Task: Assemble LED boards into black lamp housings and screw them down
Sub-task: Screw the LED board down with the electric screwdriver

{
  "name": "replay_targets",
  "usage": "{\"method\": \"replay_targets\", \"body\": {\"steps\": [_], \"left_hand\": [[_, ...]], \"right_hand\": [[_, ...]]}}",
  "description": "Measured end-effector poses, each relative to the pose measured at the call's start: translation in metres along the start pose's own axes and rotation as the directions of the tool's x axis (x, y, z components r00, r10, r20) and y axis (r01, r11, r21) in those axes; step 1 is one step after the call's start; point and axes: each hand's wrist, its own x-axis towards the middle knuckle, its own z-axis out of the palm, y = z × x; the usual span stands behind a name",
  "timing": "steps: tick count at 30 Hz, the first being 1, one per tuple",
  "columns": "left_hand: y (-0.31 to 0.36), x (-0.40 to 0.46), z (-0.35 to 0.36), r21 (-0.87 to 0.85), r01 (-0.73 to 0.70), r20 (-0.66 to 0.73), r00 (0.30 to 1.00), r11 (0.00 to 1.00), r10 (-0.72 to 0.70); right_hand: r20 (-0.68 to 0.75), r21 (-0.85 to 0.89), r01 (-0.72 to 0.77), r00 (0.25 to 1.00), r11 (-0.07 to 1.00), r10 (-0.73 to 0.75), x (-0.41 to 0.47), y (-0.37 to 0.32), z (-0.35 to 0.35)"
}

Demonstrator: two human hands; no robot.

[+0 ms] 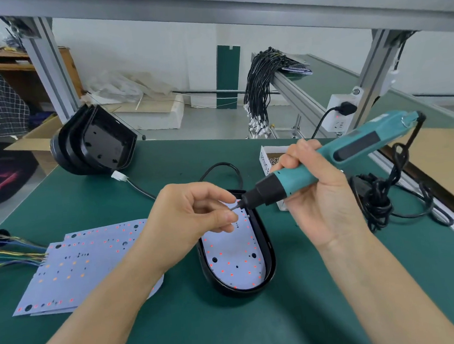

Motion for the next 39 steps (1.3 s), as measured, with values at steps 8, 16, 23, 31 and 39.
{"method": "replay_targets", "body": {"steps": [8, 16, 23, 31, 39], "left_hand": [[-0.002, 0.002, 0.002, 0.119, -0.066, -0.049, 0.996, 0.991, 0.072], [-0.003, 0.0, 0.007, 0.086, -0.045, -0.096, 0.994, 0.995, 0.053], [-0.003, 0.0, 0.011, 0.122, -0.055, -0.136, 0.988, 0.991, 0.072], [-0.002, -0.002, 0.008, 0.219, -0.126, -0.133, 0.979, 0.968, 0.158], [-0.031, 0.002, -0.015, -0.032, 0.42, -0.413, 0.821, 0.907, -0.395]], "right_hand": [[-0.058, 0.057, 0.004, 0.998, 0.998, 0.0, 0.001, 0.002, 0.0], [-0.085, 0.045, 0.041, 0.996, 0.998, -0.037, 0.001, 0.004, 0.002], [-0.094, 0.037, 0.054, 0.994, 0.998, -0.051, -0.001, 0.005, 0.002], [-0.087, 0.053, 0.071, 0.994, 0.996, -0.066, 0.003, 0.002, 0.001], [-0.104, 0.029, 0.042, 0.994, 0.999, -0.039, 0.023, 0.019, -0.006]]}}
